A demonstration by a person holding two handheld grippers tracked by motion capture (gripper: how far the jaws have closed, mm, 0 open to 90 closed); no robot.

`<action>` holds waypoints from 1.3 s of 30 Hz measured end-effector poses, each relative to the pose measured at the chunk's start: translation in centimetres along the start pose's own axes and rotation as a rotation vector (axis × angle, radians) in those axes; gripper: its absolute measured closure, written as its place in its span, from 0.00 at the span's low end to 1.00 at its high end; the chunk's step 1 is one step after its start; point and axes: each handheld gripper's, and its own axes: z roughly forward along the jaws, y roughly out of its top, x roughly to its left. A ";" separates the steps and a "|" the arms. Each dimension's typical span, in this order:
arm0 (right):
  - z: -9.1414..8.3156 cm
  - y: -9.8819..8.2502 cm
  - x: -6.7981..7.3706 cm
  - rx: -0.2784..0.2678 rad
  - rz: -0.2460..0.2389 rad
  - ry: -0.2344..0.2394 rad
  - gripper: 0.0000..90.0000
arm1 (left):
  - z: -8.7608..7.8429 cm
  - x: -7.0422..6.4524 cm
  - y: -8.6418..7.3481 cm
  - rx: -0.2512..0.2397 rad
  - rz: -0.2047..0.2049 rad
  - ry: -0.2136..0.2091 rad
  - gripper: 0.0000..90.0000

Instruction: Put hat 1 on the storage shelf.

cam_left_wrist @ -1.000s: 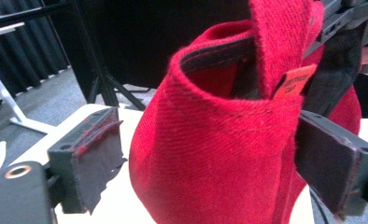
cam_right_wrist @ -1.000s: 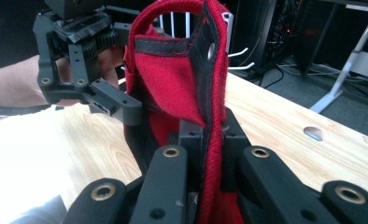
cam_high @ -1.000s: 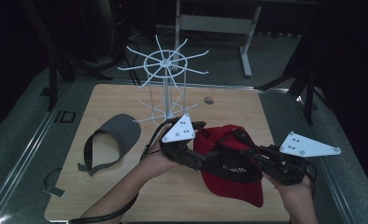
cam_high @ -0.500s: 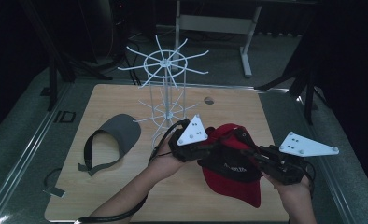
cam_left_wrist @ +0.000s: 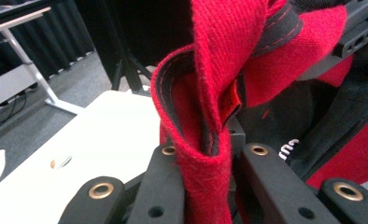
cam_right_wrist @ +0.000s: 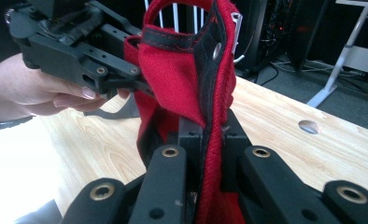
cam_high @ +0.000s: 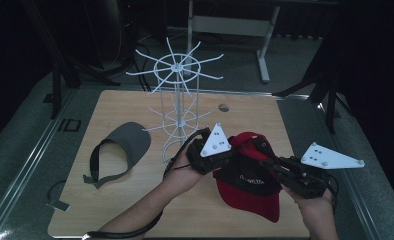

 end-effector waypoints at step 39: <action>-1.3 -0.8 0.4 -0.009 -0.090 0.062 0.62 | -2.1 1.6 -0.2 -0.120 0.027 -0.232 0.95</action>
